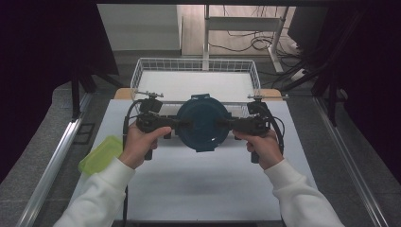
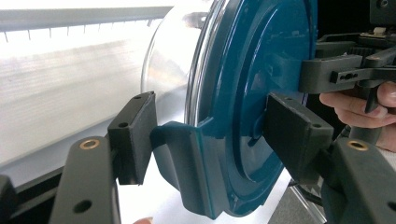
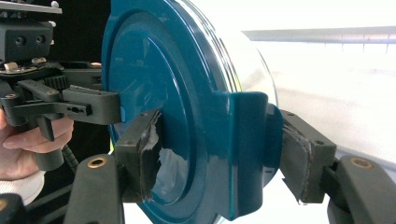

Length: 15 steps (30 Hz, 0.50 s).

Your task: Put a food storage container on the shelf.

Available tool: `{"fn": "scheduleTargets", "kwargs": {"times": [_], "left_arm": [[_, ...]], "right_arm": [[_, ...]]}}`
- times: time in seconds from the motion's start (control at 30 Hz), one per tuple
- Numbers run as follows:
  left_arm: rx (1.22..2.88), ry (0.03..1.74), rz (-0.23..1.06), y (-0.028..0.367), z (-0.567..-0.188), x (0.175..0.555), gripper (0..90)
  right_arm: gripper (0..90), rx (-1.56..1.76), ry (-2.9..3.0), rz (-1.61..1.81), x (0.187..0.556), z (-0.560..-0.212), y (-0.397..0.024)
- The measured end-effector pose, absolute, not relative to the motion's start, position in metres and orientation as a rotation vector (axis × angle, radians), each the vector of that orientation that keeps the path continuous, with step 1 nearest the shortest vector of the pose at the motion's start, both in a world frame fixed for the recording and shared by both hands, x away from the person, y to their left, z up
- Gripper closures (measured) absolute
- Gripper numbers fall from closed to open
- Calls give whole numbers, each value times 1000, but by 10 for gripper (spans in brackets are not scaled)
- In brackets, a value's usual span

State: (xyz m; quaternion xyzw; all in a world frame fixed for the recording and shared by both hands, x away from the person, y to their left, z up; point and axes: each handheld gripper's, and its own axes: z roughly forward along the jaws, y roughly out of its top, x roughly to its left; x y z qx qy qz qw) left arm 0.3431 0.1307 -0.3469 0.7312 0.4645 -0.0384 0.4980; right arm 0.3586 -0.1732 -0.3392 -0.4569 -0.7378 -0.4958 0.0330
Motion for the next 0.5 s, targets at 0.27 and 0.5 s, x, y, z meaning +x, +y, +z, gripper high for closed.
{"fn": "scheduleTargets", "kwargs": {"times": [0.27, 0.5], "left_arm": [[1780, 1110, -67, 133, -328, 351, 361], [1783, 1106, -54, 135, -312, 359, 360]], "right_arm": [[362, -1393, -2272, -1552, 367, -324, -171], [362, -1384, -2273, -1570, 375, -309, -169]]}}
